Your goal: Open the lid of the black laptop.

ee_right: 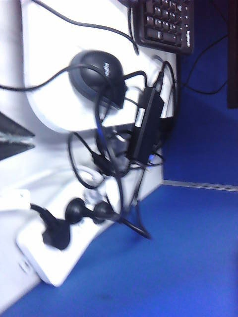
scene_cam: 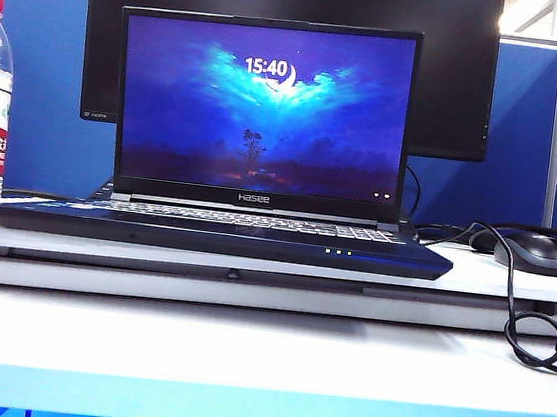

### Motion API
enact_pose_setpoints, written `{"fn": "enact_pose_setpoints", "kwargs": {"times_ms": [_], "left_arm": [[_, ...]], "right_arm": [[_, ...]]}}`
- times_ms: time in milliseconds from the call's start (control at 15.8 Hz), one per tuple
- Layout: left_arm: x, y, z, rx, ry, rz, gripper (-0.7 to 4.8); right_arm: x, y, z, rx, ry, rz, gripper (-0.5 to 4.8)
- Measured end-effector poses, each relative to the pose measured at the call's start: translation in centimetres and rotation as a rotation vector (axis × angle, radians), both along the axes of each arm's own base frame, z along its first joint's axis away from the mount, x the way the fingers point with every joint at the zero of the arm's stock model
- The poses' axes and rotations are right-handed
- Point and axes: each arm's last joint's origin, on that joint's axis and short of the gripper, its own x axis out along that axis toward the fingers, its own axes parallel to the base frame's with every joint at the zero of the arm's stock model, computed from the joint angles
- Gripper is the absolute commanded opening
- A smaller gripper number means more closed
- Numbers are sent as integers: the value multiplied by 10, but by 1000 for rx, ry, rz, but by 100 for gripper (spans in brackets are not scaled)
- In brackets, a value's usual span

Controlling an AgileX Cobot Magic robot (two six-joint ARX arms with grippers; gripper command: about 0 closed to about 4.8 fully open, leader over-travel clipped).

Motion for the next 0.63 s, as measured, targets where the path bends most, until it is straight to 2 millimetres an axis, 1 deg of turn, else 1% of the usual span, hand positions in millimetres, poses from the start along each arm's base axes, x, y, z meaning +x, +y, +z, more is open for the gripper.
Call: {"fn": "enact_pose_setpoints", "kwargs": {"times_ms": [189,379,631], "left_arm": [[0,0,0,0,0,0,22],[0,0,0,0,0,0,22],[0,0,0,0,0,0,22]], "right_arm": [[2,1,-4,23,-24,52,-1],[2,2,-4,23,-32,61,-1],[4,2,-13,25,-13,69,-1]]}}
